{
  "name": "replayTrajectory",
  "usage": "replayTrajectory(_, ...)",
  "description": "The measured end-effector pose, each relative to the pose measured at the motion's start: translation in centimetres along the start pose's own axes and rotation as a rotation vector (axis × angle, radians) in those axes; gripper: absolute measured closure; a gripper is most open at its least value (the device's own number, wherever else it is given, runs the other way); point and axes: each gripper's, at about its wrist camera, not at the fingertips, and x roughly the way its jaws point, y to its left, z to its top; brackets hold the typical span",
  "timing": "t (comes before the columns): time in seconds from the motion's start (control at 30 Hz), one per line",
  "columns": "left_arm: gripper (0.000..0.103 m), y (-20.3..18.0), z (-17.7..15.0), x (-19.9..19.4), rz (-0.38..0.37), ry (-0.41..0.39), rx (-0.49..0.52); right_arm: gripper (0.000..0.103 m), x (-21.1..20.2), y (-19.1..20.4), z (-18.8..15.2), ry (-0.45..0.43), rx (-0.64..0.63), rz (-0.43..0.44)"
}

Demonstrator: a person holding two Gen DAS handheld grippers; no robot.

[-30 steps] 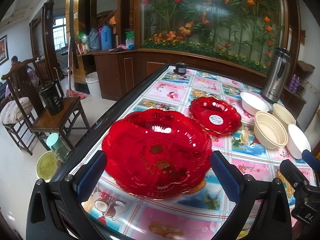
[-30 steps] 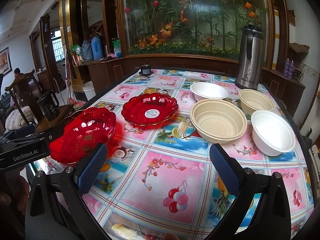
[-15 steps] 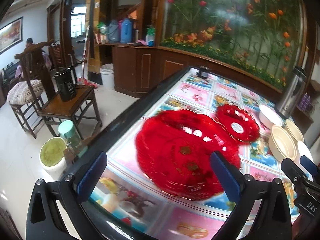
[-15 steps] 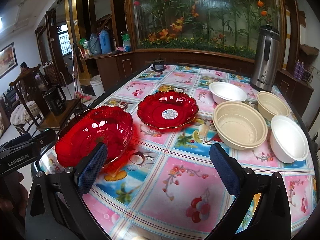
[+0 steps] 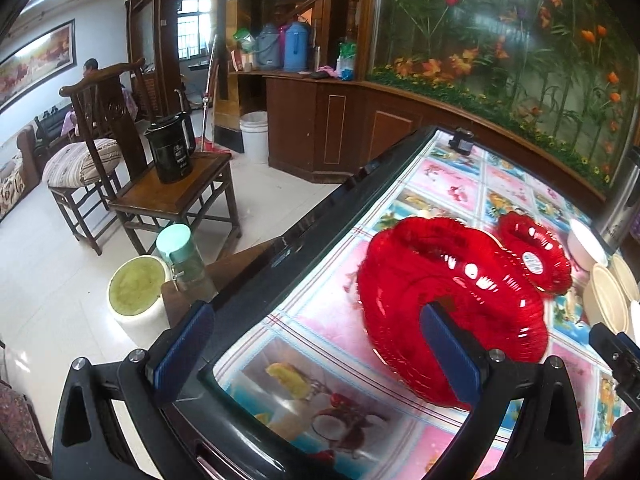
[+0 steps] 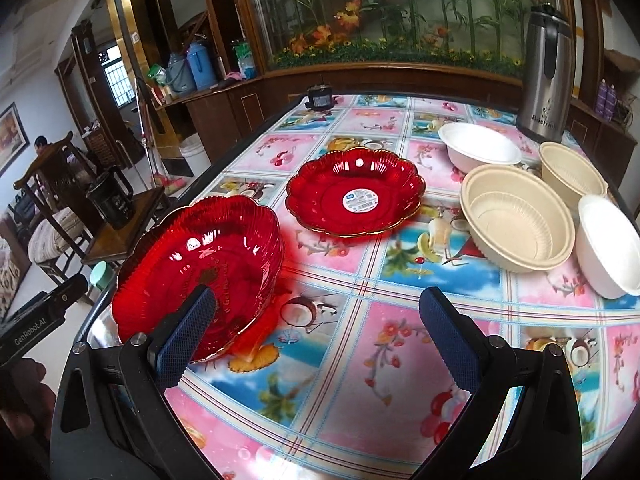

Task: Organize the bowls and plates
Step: 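Grasp the rim of the large red plate with the left gripper and lift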

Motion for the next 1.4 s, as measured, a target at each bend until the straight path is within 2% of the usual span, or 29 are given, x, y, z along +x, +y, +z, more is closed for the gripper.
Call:
replayTrajectory(0.4, 0.0, 0.9, 1.2, 2.8, -0.004, 0.081, -0.029, 0.0, 1.6, 0.2, 0.6, 0.035, 0.045, 0.039)
replayTrajectory(0.53, 0.0, 0.8, 1.5, 4.0, 0.01, 0.11, -0.034, 0.0, 2.8, 0.2, 1.1, 0.058, 0.083, 0.085)
replayTrajectory(0.8, 0.0, 0.4, 1.5, 5.5, 0.063, 0.151, -0.016, 0.0, 5.6, 0.7, 1.8, 0.116, 0.104, 0.123)
replayTrajectory(1.03, 0.0, -0.3, 1.5, 6.5, 0.047, 0.183, -0.015, 0.0, 7.8, 0.7, 2.1, 0.161, 0.116, 0.15)
replayTrajectory(1.3, 0.001, -2.1, 0.9, 7.0, 0.014, 0.217, 0.035, 0.0, 9.3, 0.3, 2.0, 0.192, 0.139, 0.172)
replayTrajectory(1.4, 0.009, -2.3, 0.3, 7.2, -0.007, 0.238, 0.042, 0.003, 9.6, 0.5, 2.1, 0.197, 0.139, 0.178)
